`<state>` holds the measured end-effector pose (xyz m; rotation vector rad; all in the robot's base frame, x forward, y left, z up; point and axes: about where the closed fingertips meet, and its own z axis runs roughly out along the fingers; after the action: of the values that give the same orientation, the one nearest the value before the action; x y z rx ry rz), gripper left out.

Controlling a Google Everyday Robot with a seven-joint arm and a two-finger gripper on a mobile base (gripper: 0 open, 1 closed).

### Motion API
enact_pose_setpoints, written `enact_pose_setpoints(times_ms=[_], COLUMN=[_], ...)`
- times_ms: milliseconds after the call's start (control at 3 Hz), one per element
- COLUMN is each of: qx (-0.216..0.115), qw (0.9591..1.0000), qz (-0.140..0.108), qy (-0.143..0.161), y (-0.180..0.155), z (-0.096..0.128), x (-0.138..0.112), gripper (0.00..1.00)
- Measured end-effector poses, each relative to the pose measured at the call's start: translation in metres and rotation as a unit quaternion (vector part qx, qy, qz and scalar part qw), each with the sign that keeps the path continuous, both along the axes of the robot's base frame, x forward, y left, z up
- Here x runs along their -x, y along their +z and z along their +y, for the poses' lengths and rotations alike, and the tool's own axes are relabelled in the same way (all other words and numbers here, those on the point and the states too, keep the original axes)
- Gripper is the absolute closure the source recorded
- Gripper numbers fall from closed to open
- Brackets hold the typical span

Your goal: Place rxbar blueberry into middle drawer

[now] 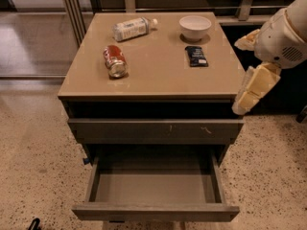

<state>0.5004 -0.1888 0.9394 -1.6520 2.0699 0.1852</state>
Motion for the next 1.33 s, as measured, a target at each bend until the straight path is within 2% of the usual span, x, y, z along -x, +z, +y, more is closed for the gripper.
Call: enact_pose_setpoints(times_ms=[333,667,1000,1333], qx=[-0.067,-0.062,-0.07,-0.064], qw=[0.9971,0.9976,0.9974,0.9979], qz=[-0.016,-0.012,-0.002,-0.008], qy=[0.032,0.03,0.015,0.007], y=[-0.023,-0.024,-0.032,-0.042], z=[0.017,0.017,0.016,0.012], x=[-0.063,-0.058,-0.05,-0.069], gripper=[0.0,0.0,0.0,0.0])
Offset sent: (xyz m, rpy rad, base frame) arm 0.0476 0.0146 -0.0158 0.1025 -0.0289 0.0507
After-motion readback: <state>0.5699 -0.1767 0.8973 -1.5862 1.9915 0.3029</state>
